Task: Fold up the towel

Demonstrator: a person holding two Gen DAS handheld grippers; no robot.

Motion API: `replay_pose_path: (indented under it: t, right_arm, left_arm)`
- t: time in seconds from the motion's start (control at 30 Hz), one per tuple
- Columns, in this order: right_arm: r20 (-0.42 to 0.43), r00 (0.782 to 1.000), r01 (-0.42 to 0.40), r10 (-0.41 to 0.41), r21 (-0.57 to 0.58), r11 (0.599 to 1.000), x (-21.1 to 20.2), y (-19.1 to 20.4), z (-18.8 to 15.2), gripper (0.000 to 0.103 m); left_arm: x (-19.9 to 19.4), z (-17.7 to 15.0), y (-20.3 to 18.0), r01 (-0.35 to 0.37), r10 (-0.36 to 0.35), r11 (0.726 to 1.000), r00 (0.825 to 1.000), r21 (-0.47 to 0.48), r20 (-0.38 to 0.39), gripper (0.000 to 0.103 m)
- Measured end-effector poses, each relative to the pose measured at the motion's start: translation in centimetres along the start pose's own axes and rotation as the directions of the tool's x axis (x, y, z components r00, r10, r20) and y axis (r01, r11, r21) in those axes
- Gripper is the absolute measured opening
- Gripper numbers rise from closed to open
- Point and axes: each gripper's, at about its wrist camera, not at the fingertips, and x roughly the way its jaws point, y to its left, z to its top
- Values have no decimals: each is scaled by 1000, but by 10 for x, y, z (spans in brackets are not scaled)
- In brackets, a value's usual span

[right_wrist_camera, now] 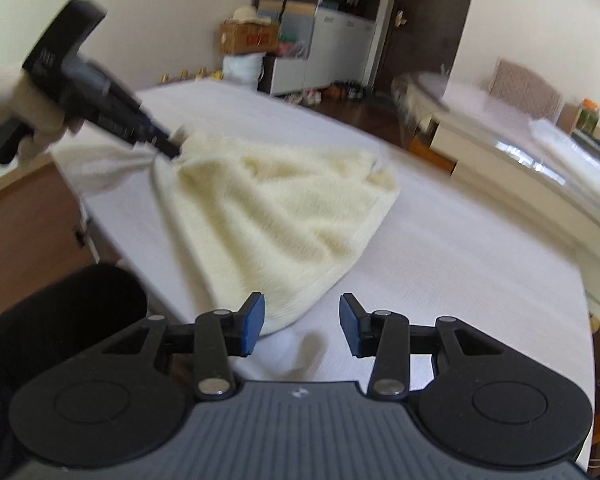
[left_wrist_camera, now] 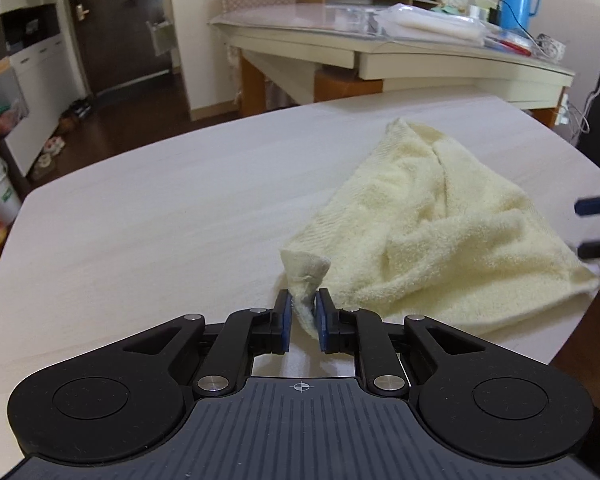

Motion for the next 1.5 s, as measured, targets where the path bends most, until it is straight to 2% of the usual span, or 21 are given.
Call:
replay_pose_path:
  t: [0.13, 0.2, 0.23, 0.43, 0.5, 0.63, 0.8, 0.97, 1.07, 1.13, 1.2, 1.23, 1.27, 1.3, 1.37, 1.43, 1.5]
  right_arm:
    - [39, 998, 51, -52, 24, 998, 26, -16, 18, 48]
    - [54, 996, 67, -68, 16, 998, 48, -26, 31, 48]
    - [53, 996, 70, -71, 16, 997, 59, -31, 38, 48]
    - [32, 999, 30, -32, 71, 997, 104, -62, 62, 49]
    - [21, 1000, 18, -19, 77, 997, 113, -68, 64, 51]
    - [-4, 1000, 12, -12, 97, 995, 127, -80, 64, 53]
    - [-7, 1000, 9, -8, 137, 991, 130, -92, 61, 53]
    - [-14, 999, -47, 51, 201, 979, 137, -104, 60, 51]
    - [-5, 995, -96, 101, 251, 963, 142, -112, 59, 50]
    - [-4, 992, -117, 122, 263, 958, 146, -114, 59, 48]
    - [-4, 989, -140, 146, 271, 952, 151, -115, 59, 43]
    - [-9, 988, -145, 153, 272, 951, 153, -115, 59, 39]
    - [-8, 987, -154, 162, 274, 949, 154, -114, 58, 26]
    - [-4, 985, -162, 170, 275, 948, 155, -114, 58, 7]
    - [7, 987, -157, 161, 267, 951, 152, -111, 58, 4]
    - [15, 994, -113, 112, 227, 967, 143, -106, 59, 4]
    - [19, 998, -64, 61, 193, 979, 134, -102, 58, 4]
  left_arm:
    - [-4, -3, -5, 21, -20, 999, 1000, 28, -21, 17]
    - [-9, -3, -3, 37, -37, 999, 999, 24, -19, 50]
    - [-12, -2, 0, 40, -40, 999, 999, 20, -16, 52]
    - [-27, 20, 17, 53, -53, 999, 999, 11, -3, 52]
    - [-19, 39, 17, 75, -75, 996, 997, 44, -10, 52]
    - [13, 78, 0, 136, -133, 981, 991, 136, -29, 52]
    - [61, 117, -30, 213, -204, 948, 977, 238, -59, 52]
    - [101, 138, -43, 272, -256, 926, 962, 263, -93, 52]
    - [118, 143, -47, 309, -284, 910, 950, 276, -129, 49]
    - [128, 146, -48, 350, -320, 899, 935, 264, -153, 42]
    - [132, 145, -49, 373, -340, 891, 926, 259, -164, 22]
    - [131, 144, -51, 373, -342, 889, 926, 265, -158, 17]
    - [131, 142, -52, 371, -342, 888, 928, 272, -150, 7]
    - [128, 141, -52, 368, -341, 888, 929, 275, -141, 6]
    - [122, 140, -51, 349, -329, 895, 937, 277, -118, 4]
    - [113, 137, -45, 308, -295, 913, 951, 267, -87, 4]
    - [102, 134, -31, 237, -234, 945, 971, 227, -41, 4]
